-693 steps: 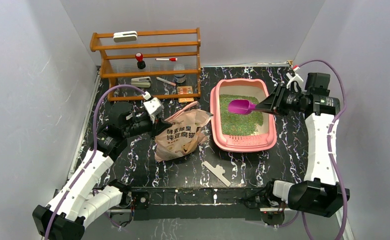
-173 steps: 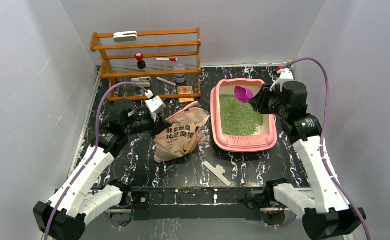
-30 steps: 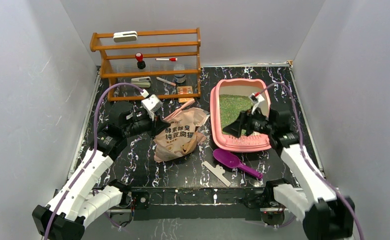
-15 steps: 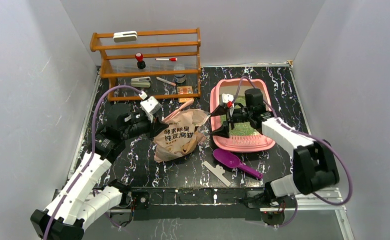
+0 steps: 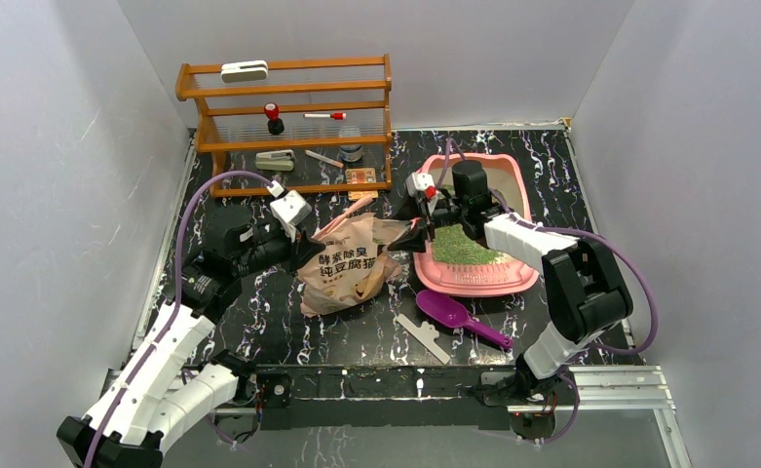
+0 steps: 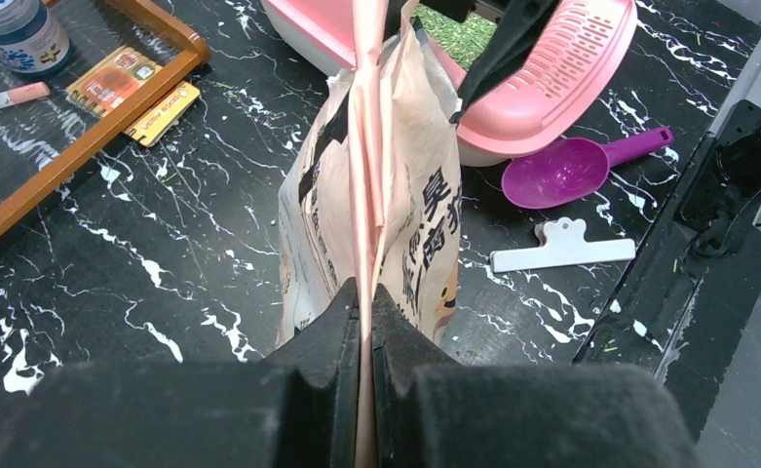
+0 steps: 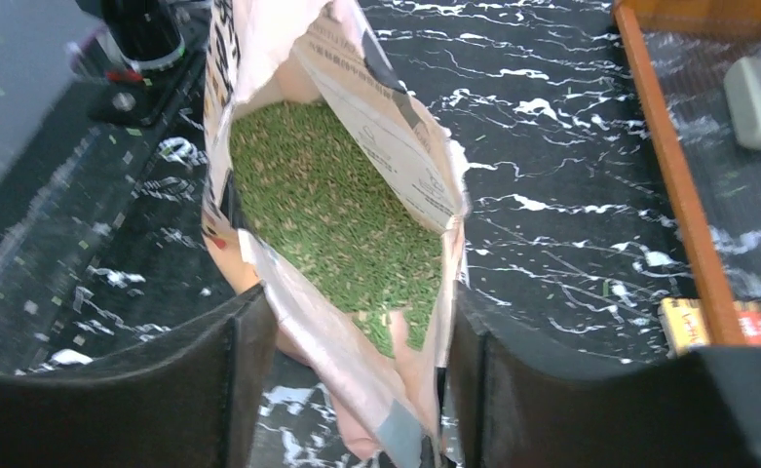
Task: Fill the litter box with clean litter
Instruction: Close the cat litter bag at the center of the board.
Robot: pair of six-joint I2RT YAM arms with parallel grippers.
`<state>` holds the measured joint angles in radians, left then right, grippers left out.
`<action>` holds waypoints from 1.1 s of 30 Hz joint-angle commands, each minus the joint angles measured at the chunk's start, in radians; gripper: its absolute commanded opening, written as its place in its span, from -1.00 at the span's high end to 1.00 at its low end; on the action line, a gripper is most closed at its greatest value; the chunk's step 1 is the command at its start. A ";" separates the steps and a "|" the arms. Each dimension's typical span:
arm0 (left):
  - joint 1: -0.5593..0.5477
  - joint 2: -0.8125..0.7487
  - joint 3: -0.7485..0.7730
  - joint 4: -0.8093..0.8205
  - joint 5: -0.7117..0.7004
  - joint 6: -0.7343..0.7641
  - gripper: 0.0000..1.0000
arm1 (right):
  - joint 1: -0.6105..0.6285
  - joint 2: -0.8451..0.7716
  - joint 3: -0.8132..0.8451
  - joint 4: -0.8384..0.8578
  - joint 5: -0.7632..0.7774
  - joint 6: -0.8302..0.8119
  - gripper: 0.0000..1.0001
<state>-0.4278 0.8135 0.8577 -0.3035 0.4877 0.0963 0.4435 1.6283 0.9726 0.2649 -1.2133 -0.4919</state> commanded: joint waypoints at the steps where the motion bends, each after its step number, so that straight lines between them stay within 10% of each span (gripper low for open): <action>1: -0.004 -0.046 0.005 0.005 -0.032 -0.012 1.00 | 0.000 0.000 0.009 0.150 -0.051 0.278 -0.17; 8: -0.002 -0.053 0.003 0.026 -0.049 -0.042 1.00 | 0.000 0.010 0.022 0.029 -0.055 0.502 0.76; 14: 0.007 -0.049 0.012 0.014 -0.068 -0.057 0.83 | 0.000 -0.031 0.014 0.019 -0.015 0.617 0.98; 22: 0.012 -0.032 -0.006 0.012 -0.125 -0.179 -0.39 | 0.000 -0.071 0.008 -0.088 0.023 0.618 1.00; 33: 0.026 -0.041 -0.046 -0.035 -0.108 -0.364 -0.73 | 0.000 -0.050 0.011 -0.153 0.065 0.593 0.97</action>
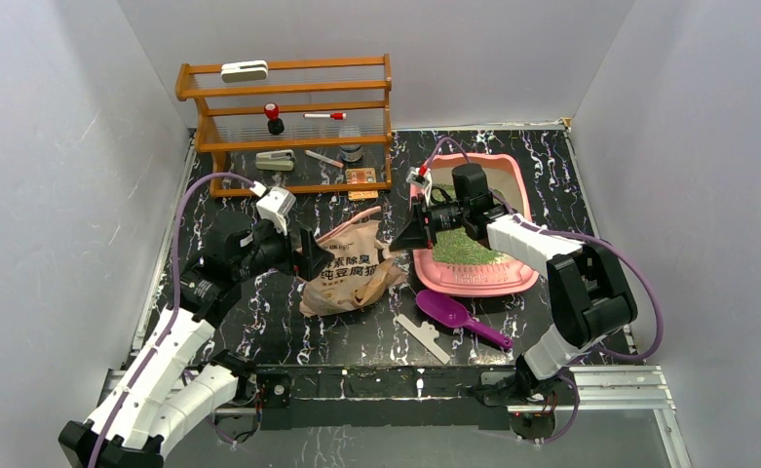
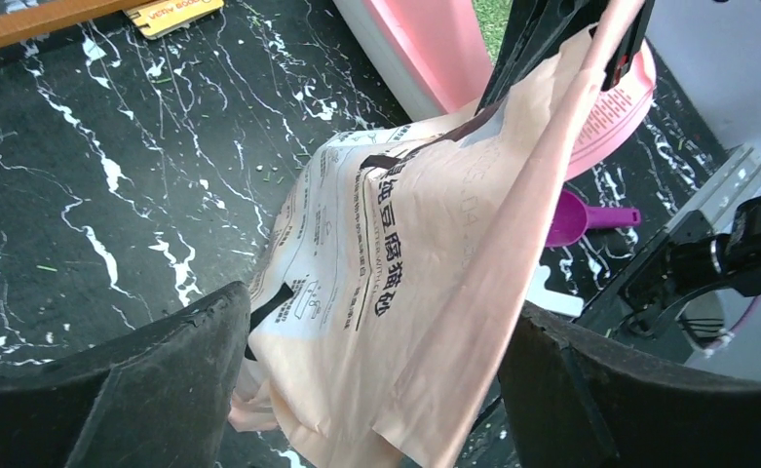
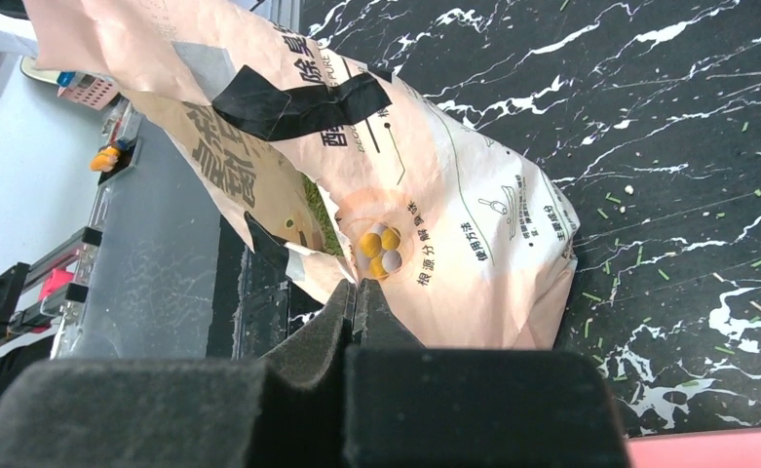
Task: Fill the litter box with clean litter
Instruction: Close the cat litter bag at the center of the board.
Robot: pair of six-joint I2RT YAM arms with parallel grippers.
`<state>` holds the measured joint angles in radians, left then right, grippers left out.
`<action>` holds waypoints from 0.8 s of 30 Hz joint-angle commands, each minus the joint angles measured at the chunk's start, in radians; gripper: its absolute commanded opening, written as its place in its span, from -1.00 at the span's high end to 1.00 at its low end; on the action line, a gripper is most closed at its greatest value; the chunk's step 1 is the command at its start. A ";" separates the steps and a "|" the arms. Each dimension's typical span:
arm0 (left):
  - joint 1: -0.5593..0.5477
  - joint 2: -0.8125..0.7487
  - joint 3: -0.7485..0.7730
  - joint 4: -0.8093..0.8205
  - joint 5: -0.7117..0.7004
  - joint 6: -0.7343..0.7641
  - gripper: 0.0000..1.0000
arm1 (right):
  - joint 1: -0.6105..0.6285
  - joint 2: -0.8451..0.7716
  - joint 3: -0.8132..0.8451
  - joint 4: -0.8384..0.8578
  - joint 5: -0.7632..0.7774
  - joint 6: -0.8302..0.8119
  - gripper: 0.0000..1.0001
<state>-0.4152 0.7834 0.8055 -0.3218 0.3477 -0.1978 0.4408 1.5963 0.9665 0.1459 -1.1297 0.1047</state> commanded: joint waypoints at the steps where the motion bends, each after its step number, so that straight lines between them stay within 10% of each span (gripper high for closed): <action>1: 0.019 0.002 0.007 -0.024 0.053 -0.076 -0.69 | 0.003 -0.017 0.020 -0.042 -0.022 -0.009 0.97; 7: 0.084 0.063 0.020 -0.028 0.196 -0.094 -0.12 | 0.003 -0.020 0.031 -0.076 -0.052 -0.045 0.66; 11: 0.157 0.090 0.051 -0.065 0.249 -0.086 0.56 | 0.003 -0.007 0.053 -0.125 -0.109 -0.130 -0.12; 15: 0.180 0.089 0.062 -0.080 0.258 -0.075 0.94 | 0.001 0.028 0.106 -0.271 -0.159 -0.337 -0.42; 24: 0.182 0.033 0.048 -0.077 0.308 -0.010 1.00 | -0.010 0.154 0.267 -0.446 -0.028 -0.663 -0.54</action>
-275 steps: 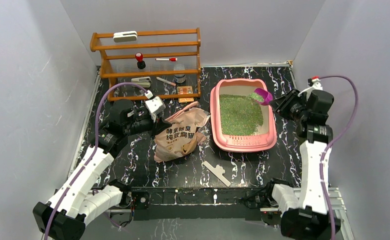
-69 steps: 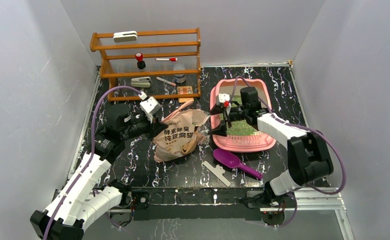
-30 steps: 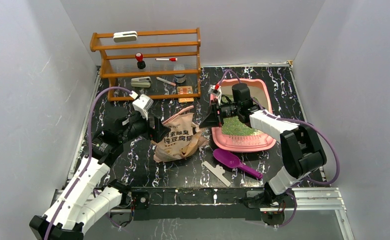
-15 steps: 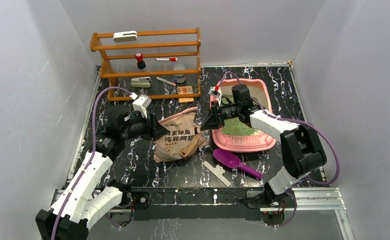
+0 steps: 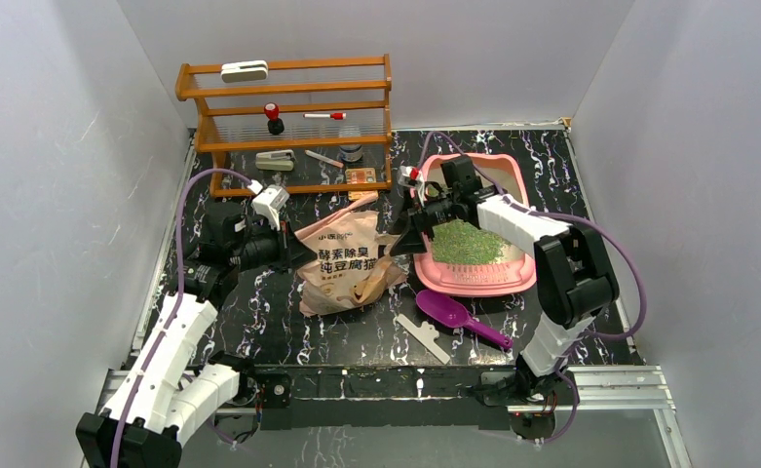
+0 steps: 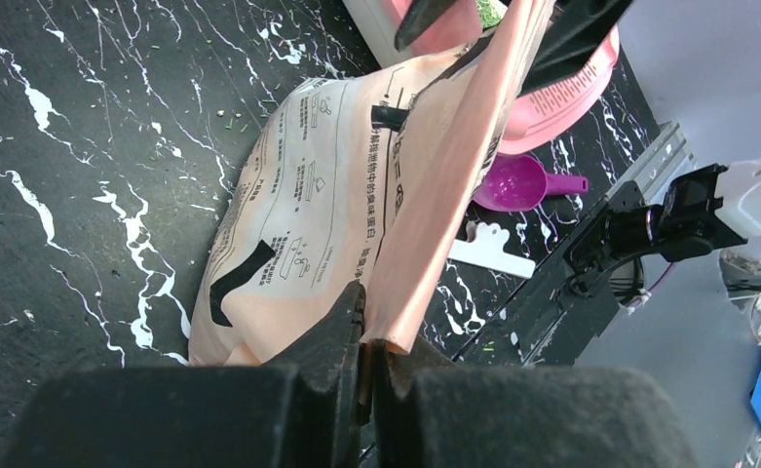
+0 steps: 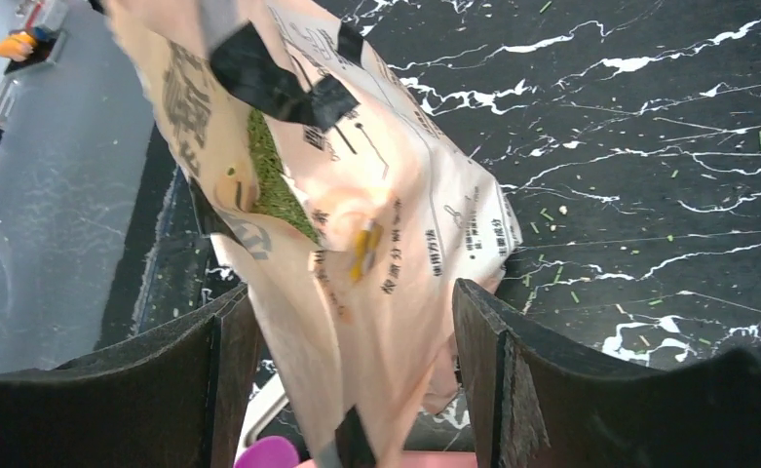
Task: Fill the litter box with clean litter
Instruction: Close the cat litter bag at the center of the board.
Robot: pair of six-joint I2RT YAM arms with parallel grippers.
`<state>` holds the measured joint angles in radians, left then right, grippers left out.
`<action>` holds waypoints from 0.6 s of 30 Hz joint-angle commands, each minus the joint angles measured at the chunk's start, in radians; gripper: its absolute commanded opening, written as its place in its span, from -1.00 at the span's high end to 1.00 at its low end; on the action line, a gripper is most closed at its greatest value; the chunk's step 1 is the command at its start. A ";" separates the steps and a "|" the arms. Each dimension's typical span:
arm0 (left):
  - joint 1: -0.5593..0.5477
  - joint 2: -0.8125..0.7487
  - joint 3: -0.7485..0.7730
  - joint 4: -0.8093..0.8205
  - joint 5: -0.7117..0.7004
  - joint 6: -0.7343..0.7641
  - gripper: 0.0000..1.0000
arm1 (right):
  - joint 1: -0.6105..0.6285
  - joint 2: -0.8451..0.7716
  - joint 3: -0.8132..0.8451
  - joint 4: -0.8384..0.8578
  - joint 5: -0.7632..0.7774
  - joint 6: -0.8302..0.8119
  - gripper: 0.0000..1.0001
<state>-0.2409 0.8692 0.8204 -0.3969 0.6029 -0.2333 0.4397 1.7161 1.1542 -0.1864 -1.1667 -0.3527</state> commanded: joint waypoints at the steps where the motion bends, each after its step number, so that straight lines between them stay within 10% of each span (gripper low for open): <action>1: 0.008 -0.057 0.030 -0.001 0.046 0.025 1.00 | -0.009 0.059 0.103 -0.171 -0.023 -0.259 -0.54; 10: 0.008 -0.052 0.037 0.002 -0.066 0.031 1.00 | 0.000 0.146 0.227 -0.536 -0.222 -0.456 -0.14; 14: 0.010 -0.065 0.041 0.033 -0.121 0.032 1.00 | 0.002 0.089 0.177 -0.300 -0.197 -0.072 0.86; 18: 0.023 -0.031 0.072 0.017 -0.092 0.071 1.00 | 0.008 0.021 0.143 -0.160 -0.158 0.196 1.00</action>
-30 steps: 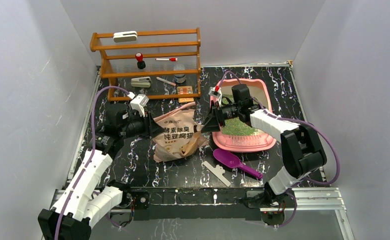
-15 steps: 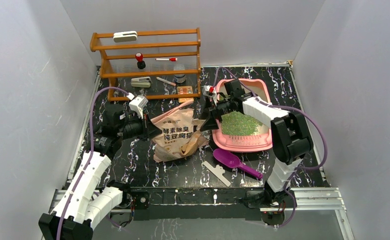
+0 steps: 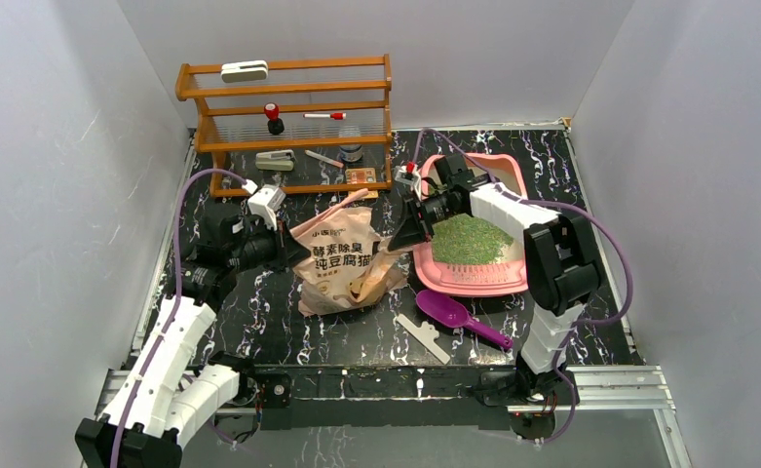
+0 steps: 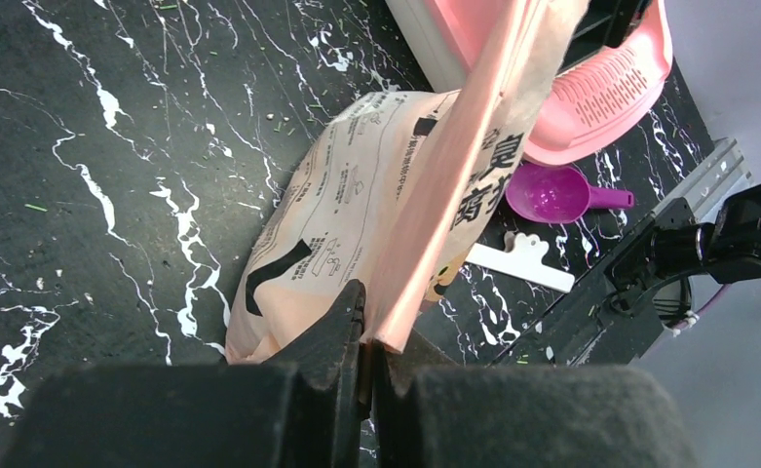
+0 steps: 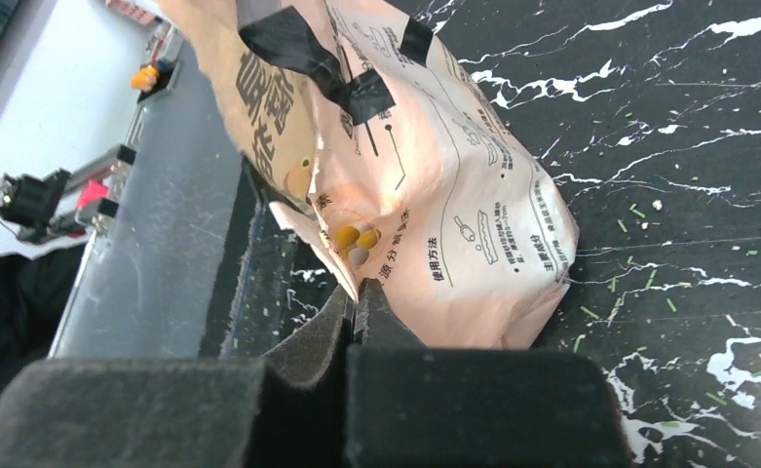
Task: Fill the litter box with clean litter
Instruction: Close the cat litter bag at the center of the board.
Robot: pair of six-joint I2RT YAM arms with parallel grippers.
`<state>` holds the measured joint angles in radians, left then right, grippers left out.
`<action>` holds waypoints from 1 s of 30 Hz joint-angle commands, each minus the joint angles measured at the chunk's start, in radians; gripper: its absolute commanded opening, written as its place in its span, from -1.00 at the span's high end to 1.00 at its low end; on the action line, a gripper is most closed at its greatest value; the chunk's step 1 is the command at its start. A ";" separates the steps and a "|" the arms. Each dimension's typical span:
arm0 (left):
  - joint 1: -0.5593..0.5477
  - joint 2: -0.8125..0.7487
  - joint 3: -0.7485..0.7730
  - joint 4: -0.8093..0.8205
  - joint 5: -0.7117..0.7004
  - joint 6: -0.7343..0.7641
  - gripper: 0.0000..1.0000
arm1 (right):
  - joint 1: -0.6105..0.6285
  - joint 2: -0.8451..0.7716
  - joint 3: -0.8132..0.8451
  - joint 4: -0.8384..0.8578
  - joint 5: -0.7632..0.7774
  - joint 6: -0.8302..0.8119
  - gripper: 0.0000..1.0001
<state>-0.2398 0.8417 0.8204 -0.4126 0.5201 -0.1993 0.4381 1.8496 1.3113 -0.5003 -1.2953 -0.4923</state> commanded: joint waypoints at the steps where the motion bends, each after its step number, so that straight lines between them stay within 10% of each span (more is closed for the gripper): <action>1: 0.030 0.005 0.094 0.022 0.005 0.052 1.00 | 0.009 -0.131 -0.015 0.160 -0.046 0.362 1.00; 7: 0.125 0.058 0.200 -0.096 0.094 0.153 1.00 | 0.010 -0.218 -0.066 0.327 -0.204 0.639 1.00; 19: 0.220 0.126 0.199 -0.168 0.219 0.152 1.00 | 0.016 -0.180 -0.166 -0.036 0.028 0.419 1.00; 30: 0.227 0.221 0.264 -0.232 0.411 0.195 1.00 | 0.032 -0.186 -0.066 0.057 0.051 0.472 -0.24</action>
<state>-0.0246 1.0657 1.0103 -0.6590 0.8101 -0.0082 0.4534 1.7256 1.1873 -0.5217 -1.2419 -0.0456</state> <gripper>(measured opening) 0.013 0.578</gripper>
